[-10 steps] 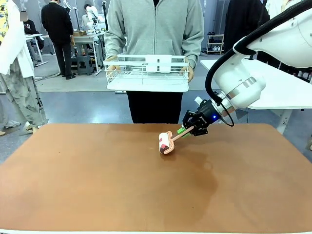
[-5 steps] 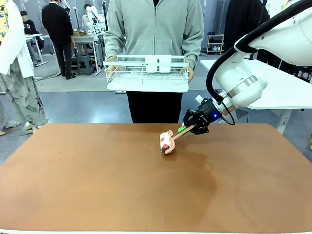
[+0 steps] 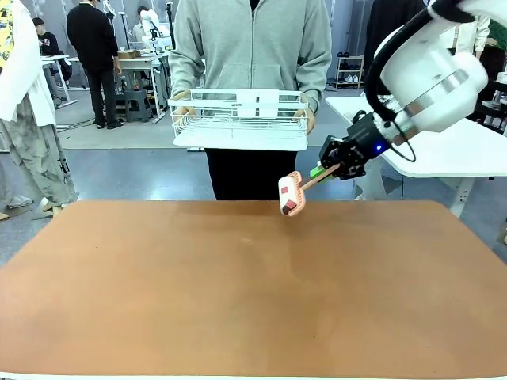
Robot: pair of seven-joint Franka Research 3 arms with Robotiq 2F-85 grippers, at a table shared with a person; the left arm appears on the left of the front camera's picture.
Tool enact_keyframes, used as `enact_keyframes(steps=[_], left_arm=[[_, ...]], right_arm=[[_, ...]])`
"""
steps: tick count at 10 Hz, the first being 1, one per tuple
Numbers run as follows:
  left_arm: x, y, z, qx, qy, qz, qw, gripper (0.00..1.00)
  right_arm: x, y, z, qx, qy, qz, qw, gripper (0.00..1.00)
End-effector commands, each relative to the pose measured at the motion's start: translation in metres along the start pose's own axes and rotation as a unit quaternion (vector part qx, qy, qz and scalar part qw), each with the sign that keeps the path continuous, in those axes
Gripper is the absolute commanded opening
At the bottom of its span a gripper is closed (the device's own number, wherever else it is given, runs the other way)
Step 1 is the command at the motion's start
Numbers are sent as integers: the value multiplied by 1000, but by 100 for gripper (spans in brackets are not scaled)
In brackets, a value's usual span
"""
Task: Clean the table.
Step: Clean the table with the Lint Roller when the human lifts the Dish drying rack.
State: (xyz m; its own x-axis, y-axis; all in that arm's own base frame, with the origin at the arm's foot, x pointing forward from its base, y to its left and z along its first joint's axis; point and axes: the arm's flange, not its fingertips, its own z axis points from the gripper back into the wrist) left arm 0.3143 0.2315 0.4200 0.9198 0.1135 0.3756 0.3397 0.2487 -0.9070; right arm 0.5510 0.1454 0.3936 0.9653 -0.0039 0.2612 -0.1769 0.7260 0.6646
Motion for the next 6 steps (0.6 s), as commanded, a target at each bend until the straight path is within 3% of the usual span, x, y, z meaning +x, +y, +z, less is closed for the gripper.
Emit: enact_keyframes(steps=[1, 3, 6], left_arm=[[-3, -4, 2, -3, 0, -6, 1000, 100], [-3, -4, 2, -3, 0, -6, 1000, 100], [-3, -4, 2, -3, 0, -6, 1000, 100]], right_arm=[[-8, 0, 7, -38, 0, -18, 999, 21], [-9, 5, 23, -64, -8, -18, 998, 21], [-7, 30, 100, -222, -13, -22, 975, 21]])
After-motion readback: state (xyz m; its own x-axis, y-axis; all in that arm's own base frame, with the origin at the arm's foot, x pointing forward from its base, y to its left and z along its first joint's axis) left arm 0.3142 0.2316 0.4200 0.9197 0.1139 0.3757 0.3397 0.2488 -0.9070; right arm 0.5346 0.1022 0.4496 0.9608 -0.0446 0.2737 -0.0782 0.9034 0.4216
